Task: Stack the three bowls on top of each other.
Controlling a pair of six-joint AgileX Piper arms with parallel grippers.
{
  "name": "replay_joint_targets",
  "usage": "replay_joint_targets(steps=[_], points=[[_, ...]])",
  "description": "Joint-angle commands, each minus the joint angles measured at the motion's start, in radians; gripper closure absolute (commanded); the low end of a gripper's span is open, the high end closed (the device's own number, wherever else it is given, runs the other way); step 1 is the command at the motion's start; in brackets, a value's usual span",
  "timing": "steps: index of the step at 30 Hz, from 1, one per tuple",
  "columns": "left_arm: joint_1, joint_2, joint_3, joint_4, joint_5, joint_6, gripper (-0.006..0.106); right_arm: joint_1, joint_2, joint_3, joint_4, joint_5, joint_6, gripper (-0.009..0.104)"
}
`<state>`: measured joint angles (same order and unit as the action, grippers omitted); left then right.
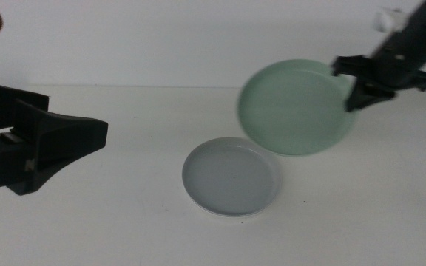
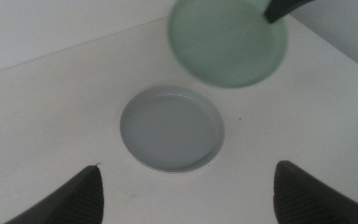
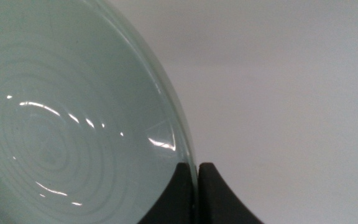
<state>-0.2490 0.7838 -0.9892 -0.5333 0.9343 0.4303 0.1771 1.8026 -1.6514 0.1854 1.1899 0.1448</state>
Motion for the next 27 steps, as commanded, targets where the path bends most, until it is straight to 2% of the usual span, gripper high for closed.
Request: replay_joint_targets(steps=[1, 5, 10, 18, 25, 27], points=[[-0.001, -0.003, 0.0, -0.006, -0.013, -0.008, 0.007, 0.052, 0.059, -0.077, 0.009, 0.028, 0.019, 0.096], [-0.001, -0.003, 0.0, -0.006, -0.013, -0.008, 0.007, 0.129, 0.172, -0.167, 0.008, 0.031, 0.027, 0.096], [-0.001, -0.003, 0.0, -0.006, -0.013, -0.008, 0.007, 0.182, 0.26, -0.174, 0.008, 0.031, 0.039, 0.096], [-0.001, -0.003, 0.0, -0.006, -0.013, -0.008, 0.007, 0.185, 0.348, -0.174, 0.083, 0.019, 0.029, 0.096], [-0.001, -0.003, 0.0, -0.006, -0.013, -0.008, 0.007, 0.185, 0.361, -0.174, 0.093, 0.028, 0.023, 0.096], [-0.001, -0.003, 0.0, -0.006, -0.013, -0.008, 0.007, 0.185, 0.361, -0.174, 0.093, 0.031, 0.016, 0.092]])
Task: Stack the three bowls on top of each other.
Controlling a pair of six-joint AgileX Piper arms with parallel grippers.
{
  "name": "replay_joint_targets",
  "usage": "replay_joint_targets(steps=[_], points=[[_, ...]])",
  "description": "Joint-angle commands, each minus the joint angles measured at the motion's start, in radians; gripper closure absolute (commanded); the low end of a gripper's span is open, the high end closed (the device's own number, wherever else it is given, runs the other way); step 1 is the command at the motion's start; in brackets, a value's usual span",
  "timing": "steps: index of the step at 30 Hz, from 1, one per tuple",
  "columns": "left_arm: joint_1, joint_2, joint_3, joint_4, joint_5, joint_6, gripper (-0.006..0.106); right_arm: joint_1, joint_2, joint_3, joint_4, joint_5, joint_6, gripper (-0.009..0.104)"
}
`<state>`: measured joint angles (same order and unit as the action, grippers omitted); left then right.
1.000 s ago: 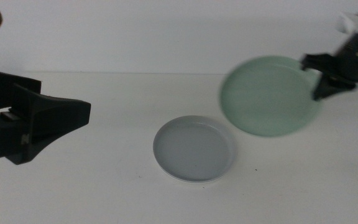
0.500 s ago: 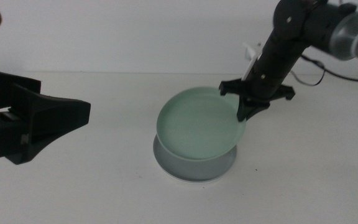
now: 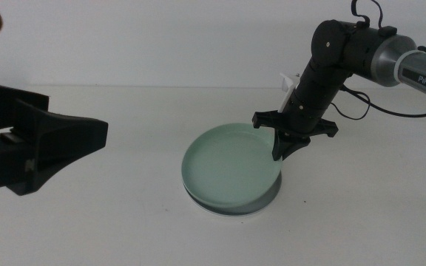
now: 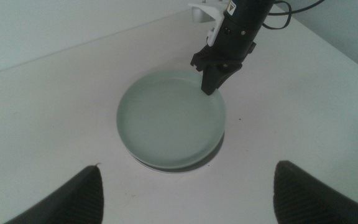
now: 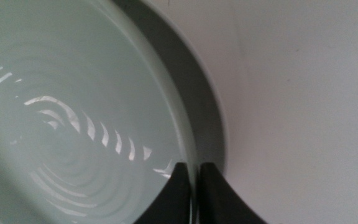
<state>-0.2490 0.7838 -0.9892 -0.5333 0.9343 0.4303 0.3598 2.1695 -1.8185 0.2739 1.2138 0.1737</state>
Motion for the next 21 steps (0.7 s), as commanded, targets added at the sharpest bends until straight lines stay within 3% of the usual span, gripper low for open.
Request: replay_joint_targets(steps=[1, 13, 15, 21], points=[[-0.001, -0.003, 0.0, -0.006, -0.013, -0.008, 0.007, 0.002, -0.006, -0.007, 0.004, 0.007, -0.013, 0.088], [-0.001, -0.003, 0.0, -0.006, -0.013, -0.008, 0.007, -0.023, -0.071, -0.007, -0.01, 0.007, -0.159, 0.01], [-0.001, -0.003, 0.0, -0.006, -0.013, -0.008, 0.007, -0.043, -0.129, -0.007, -0.005, 0.007, -0.198, 0.003], [-0.001, -0.003, 0.0, -0.006, -0.013, -0.008, 0.007, -0.121, -0.356, 0.01, -0.005, -0.011, -0.229, 0.002]])
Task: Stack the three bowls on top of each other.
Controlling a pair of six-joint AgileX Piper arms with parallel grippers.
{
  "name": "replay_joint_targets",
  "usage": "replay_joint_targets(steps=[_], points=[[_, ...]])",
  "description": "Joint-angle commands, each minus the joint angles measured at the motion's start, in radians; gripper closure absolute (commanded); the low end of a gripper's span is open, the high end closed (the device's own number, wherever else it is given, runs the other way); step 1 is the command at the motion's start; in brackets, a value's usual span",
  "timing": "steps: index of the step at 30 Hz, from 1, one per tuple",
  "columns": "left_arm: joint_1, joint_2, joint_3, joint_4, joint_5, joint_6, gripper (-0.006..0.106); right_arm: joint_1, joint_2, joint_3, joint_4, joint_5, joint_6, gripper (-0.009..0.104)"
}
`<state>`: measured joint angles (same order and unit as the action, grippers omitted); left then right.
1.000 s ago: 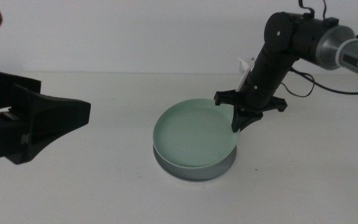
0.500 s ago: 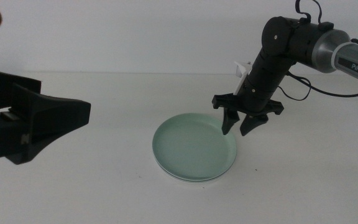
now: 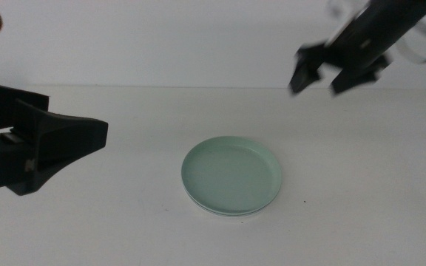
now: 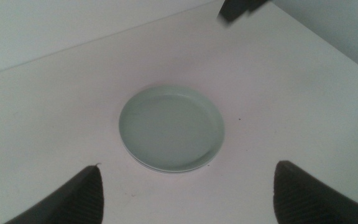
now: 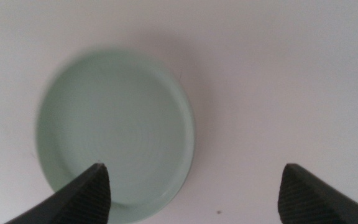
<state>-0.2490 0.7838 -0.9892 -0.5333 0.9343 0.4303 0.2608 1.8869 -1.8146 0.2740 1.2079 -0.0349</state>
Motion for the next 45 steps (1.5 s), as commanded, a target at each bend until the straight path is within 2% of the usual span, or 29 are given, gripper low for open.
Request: replay_joint_targets(steps=[1, 4, 9, 13, 18, 23, 25, 29, 33, 38, 45], points=[[-0.001, -0.003, 0.0, -0.006, -0.013, -0.008, 0.007, -0.03, -0.123, 0.024, -0.01, -0.017, -0.029, 0.002], [-0.001, -0.003, 0.0, -0.006, -0.013, -0.008, 0.007, -0.041, -0.268, 0.097, -0.03, -0.056, -0.044, 0.002], [-0.001, -0.003, 0.0, -0.006, -0.013, -0.008, 0.007, -0.041, -0.529, 0.311, -0.144, -0.187, -0.044, 0.002], [-0.001, -0.003, 0.0, -0.006, -0.013, -0.008, 0.007, -0.041, -0.709, 0.48, -0.222, -0.305, 0.026, 0.002], [-0.001, -0.003, 0.0, -0.006, -0.013, -0.008, 0.007, -0.041, -0.824, 0.557, -0.252, -0.417, 0.035, 0.002], [-0.001, -0.003, 0.0, -0.006, -0.013, -0.008, 0.007, -0.041, -0.844, 0.554, -0.282, -0.441, 0.035, 0.002], [-0.001, -0.003, 0.0, -0.006, -0.013, -0.008, 0.007, -0.041, -0.844, 0.554, -0.282, -0.443, 0.035, 0.002], [-0.001, -0.003, 0.0, 0.007, -0.012, -0.008, 0.007, -0.041, -0.844, 0.554, -0.234, -0.445, 0.035, 0.002], [0.011, -0.024, 0.024, 0.077, -0.088, -0.008, 0.007, -0.041, -0.844, 0.554, -0.234, -0.445, 0.035, 0.002], [0.109, -0.123, 0.148, 0.134, -0.313, -0.008, 0.007, -0.041, -0.844, 0.554, -0.234, -0.445, 0.035, 0.002], [0.244, -0.281, 0.283, 0.24, -0.369, -0.015, 0.007, -0.041, -0.844, 0.554, -0.234, -0.445, 0.035, 0.002]])
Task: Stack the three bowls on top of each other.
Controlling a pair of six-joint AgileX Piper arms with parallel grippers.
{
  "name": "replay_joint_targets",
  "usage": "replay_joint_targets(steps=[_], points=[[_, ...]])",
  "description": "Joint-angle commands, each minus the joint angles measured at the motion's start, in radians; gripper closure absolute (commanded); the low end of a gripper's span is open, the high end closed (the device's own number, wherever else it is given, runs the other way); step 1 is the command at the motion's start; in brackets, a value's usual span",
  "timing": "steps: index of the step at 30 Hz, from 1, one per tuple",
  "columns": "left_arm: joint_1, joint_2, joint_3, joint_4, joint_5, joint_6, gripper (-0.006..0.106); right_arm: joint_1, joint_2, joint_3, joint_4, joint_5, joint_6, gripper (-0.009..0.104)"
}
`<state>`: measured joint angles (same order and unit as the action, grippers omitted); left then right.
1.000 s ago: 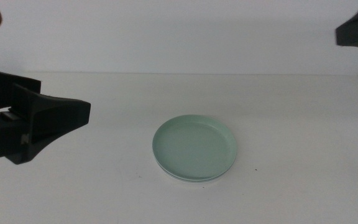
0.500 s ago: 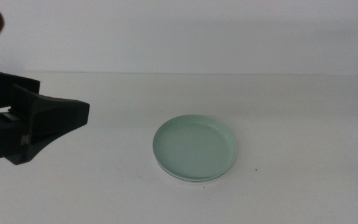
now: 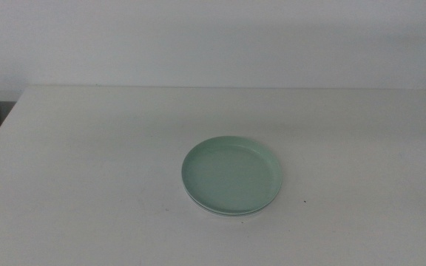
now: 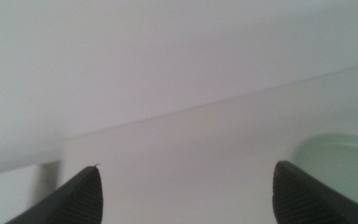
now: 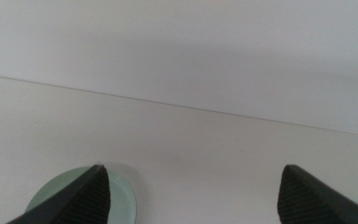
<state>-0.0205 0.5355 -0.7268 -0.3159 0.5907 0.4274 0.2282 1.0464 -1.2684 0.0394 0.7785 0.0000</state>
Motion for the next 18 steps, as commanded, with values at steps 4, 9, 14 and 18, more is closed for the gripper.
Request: replay_joint_targets(steps=[4, 9, 14, 18], points=[[0.039, -0.1, 0.09, 0.176, -0.088, -0.17, 0.007, -0.008, -0.003, 0.008, 0.0, -0.015, 0.0, 0.002], [0.039, -0.146, 0.146, 0.226, -0.081, -0.314, 0.007, -0.008, -0.003, 0.008, 0.0, -0.015, 0.0, 0.002], [0.039, -0.16, 0.153, 0.245, -0.077, -0.314, 0.007, -0.008, -0.003, 0.008, 0.0, -0.018, 0.0, 0.002], [0.039, -0.162, 0.153, 0.245, -0.08, -0.314, 0.007, -0.008, -0.003, 0.008, 0.0, -0.018, 0.0, 0.002]])
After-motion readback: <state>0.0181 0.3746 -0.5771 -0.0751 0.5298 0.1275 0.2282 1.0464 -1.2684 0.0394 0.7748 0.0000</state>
